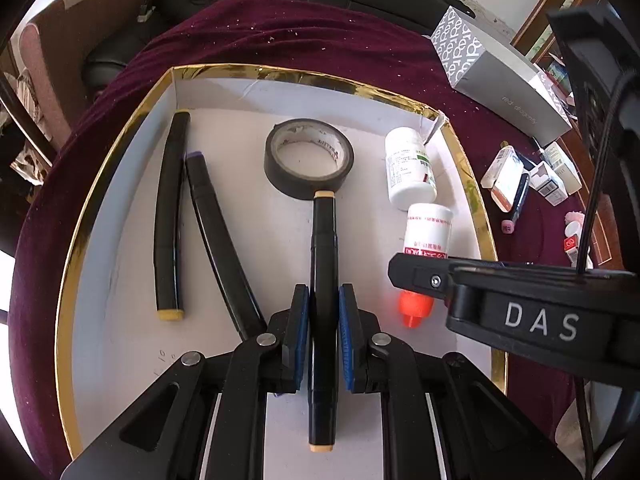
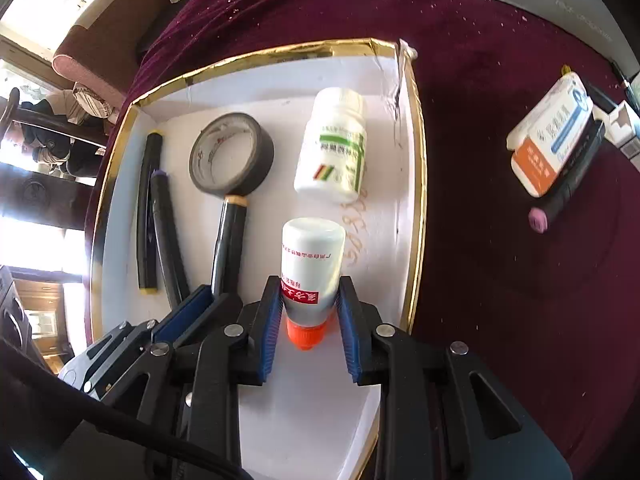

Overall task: Organize objects
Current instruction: 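Carry glue bottle and marker into white tray, opening both tools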

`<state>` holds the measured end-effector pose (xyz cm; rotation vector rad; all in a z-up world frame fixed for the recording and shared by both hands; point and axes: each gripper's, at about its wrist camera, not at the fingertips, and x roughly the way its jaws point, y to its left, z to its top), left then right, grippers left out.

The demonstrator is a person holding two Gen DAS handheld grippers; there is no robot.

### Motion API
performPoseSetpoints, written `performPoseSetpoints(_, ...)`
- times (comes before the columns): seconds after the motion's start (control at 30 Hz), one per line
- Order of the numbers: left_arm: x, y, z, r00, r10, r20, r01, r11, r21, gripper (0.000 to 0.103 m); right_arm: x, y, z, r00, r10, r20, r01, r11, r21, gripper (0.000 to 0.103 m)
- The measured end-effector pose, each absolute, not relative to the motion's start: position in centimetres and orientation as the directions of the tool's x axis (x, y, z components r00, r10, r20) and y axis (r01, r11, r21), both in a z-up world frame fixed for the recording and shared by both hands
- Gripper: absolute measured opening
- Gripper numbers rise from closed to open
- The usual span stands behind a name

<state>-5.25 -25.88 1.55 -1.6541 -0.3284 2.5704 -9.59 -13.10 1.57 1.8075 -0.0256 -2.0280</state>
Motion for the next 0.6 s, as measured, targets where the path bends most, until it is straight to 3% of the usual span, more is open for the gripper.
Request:
performPoseSetpoints(0.13, -5.4, -25.7, 1.7, -0.425, 0.145, -0.893, 0.059, -0.981, -0.187, 0.015, -10.1, -13.4, 1.5, -0.063, -0.313, -0.948, 0.304, -0.91, 0.281, 0.025)
performPoseSetpoints(0.23, -5.4, -25.5, 1.8, -0.435, 0.121, -0.892, 0.057, -0.985, -0.162, 0.033, -10.2, -13.2, 1.5, -0.063, -0.323, -0.944, 0.303, -0.908, 0.29, 0.026)
performPoseSetpoints(0.6, -5.1, -24.6, 1.8, -0.439, 0.092, -0.894, 0.069, -0.988, -0.136, 0.039, -9.8, -10.7, 2.8, -0.092, -0.391, -0.916, 0.259, -0.897, 0.358, 0.03)
